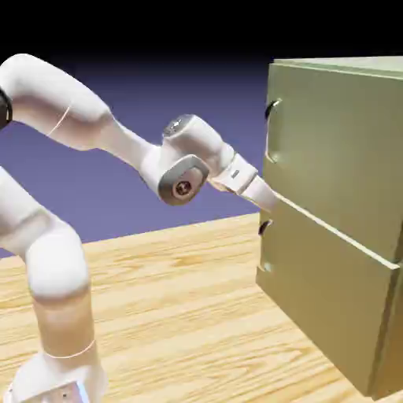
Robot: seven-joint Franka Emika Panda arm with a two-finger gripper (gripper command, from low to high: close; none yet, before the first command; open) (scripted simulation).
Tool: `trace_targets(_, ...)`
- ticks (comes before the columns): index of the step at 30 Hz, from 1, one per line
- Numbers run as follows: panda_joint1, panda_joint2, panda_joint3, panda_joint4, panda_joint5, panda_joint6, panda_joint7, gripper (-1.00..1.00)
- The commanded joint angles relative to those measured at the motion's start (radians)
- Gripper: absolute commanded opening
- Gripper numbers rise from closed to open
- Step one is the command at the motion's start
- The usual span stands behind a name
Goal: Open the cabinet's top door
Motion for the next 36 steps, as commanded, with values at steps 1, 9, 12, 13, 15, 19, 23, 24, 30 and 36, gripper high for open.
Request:
trace_targets(1, -0.016, -0.009, 0.019, 0.008, 0.044, -0.002, 0.023, 0.0)
trace_targets(9, -0.143, -0.082, 0.168, 0.068, 0.392, -0.017, 0.211, 0.0)
trace_targets(12, -0.191, -0.109, 0.224, 0.091, 0.522, -0.023, 0.281, 0.0)
trace_targets(13, -0.207, -0.118, 0.243, 0.098, 0.566, -0.024, 0.305, 0.0)
trace_targets(15, -0.239, -0.136, 0.28, 0.113, 0.653, -0.028, 0.351, 0.0)
trace_targets(19, -0.303, -0.172, 0.354, 0.143, 0.827, -0.036, 0.445, 0.0)
trace_targets(23, -0.366, -0.209, 0.429, 0.174, 1.0, -0.043, 0.539, 0.0)
trace_targets(24, -0.382, -0.218, 0.448, 0.181, 1.044, -0.045, 0.562, 0.0)
trace_targets(30, -0.478, -0.272, 0.56, 0.226, 1.305, -0.056, 0.703, 0.0)
trace_targets(36, -0.573, -0.327, 0.672, 0.272, 1.566, -0.068, 0.843, 0.0)
